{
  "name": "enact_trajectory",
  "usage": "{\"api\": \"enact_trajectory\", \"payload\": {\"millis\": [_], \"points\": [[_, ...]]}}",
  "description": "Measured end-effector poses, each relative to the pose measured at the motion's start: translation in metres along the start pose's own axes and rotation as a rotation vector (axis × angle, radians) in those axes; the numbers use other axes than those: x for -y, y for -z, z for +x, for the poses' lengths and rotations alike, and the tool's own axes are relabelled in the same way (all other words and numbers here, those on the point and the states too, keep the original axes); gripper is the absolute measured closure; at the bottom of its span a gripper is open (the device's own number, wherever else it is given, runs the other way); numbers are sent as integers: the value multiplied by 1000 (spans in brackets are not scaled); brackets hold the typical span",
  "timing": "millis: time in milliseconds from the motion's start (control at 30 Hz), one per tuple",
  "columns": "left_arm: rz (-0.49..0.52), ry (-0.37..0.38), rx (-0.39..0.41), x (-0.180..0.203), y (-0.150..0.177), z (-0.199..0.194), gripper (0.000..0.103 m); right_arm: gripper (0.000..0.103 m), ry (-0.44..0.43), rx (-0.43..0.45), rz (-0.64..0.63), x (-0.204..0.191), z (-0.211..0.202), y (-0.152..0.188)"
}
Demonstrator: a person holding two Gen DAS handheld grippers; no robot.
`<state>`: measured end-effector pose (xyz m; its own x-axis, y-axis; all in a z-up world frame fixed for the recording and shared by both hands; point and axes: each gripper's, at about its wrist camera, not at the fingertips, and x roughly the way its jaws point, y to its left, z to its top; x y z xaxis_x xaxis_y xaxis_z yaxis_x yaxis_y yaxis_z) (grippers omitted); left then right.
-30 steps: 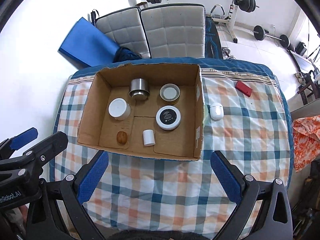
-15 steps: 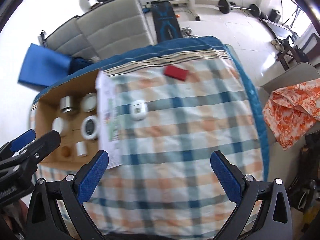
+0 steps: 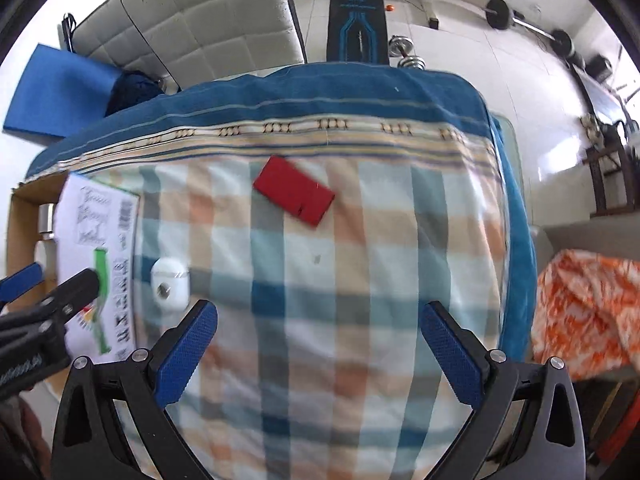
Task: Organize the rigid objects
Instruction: 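Withdraw both tools from the box toward the earbud case and red case, then grasp the white earbud case with the left tool while the right tool grasps the red case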
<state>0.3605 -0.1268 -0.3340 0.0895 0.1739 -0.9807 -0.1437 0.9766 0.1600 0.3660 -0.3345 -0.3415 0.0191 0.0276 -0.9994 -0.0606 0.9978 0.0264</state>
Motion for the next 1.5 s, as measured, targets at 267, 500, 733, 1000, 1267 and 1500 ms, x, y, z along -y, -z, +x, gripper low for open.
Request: {"api": "enact_trajectory", "payload": {"millis": [267,500,733,1000,1267,1500], "points": [[-66,-129,10,-6,-4,15,2,21,25,-71,-161,-26,74,-59],[-36,-137,2,13,-10,17,2,56,35,-83,-143,-20,89,-60],[18,-35,28,44,-14,1,2,61,-8,-114,-34,18,76,-31],[54,44,-87,75,0,37,2,61,-29,-67,198,83,54,30],[73,73,-209,86,-3,90,2,61,-51,-73,275,109,55,65],[85,15,-253,79,-10,123,2,62,-36,-68,256,93,55,70]]}}
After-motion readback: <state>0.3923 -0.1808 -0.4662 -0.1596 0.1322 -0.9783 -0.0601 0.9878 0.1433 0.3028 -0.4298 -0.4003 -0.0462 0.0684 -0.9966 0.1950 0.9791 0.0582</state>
